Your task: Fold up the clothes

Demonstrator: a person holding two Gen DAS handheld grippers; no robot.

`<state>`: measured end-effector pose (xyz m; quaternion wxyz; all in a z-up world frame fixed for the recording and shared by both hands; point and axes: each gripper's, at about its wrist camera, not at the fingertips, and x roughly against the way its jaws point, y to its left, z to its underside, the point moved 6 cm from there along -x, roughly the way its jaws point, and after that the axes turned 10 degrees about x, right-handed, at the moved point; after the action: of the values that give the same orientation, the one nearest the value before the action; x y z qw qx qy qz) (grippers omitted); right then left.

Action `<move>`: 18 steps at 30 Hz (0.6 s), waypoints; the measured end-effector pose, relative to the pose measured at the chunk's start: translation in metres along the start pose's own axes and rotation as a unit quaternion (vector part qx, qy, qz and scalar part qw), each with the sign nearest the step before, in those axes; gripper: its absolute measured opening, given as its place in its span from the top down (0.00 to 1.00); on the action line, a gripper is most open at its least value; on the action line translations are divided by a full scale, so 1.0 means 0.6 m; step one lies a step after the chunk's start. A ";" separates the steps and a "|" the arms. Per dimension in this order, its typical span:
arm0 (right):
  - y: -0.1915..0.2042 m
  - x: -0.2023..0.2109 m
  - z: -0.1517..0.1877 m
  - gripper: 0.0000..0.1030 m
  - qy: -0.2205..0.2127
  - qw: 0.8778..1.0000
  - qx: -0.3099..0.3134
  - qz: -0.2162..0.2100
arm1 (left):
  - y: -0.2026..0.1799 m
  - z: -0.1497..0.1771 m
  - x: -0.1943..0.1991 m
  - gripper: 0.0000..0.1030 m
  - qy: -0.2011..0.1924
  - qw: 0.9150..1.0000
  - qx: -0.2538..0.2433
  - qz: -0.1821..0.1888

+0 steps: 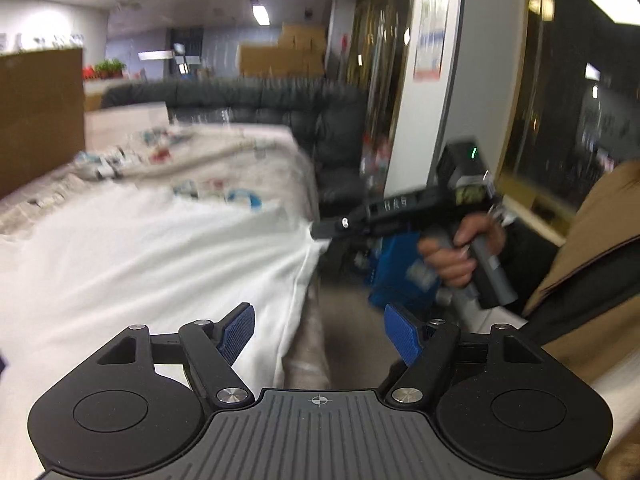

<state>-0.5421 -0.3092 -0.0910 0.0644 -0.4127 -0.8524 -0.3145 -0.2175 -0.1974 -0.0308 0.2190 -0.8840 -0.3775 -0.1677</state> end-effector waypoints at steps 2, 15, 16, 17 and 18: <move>-0.001 0.015 -0.020 0.56 -0.016 0.999 0.025 0.016 | 0.015 -0.010 0.040 0.26 -0.035 0.999 0.010 -0.020; 0.064 -0.215 -0.245 0.43 0.012 0.990 0.122 -0.073 | 0.385 -0.148 0.173 0.25 -0.150 0.903 0.245 -0.318; 0.065 -0.251 -0.257 0.43 0.027 0.989 0.123 -0.074 | 0.416 -0.154 0.167 0.25 -0.146 0.897 0.256 -0.329; 0.065 -0.286 -0.268 0.43 0.036 0.990 0.119 -0.069 | 0.447 -0.160 0.161 0.25 -0.142 0.891 0.268 -0.339; 0.065 -0.320 -0.278 0.44 0.046 0.990 0.115 -0.065 | 0.477 -0.163 0.156 0.25 -0.137 0.884 0.280 -0.347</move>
<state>-0.4130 -0.5170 -0.0108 0.1303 -0.3309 -0.9042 -0.2365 0.0432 -0.3691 0.0209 0.3317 -0.6122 -0.7177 0.0023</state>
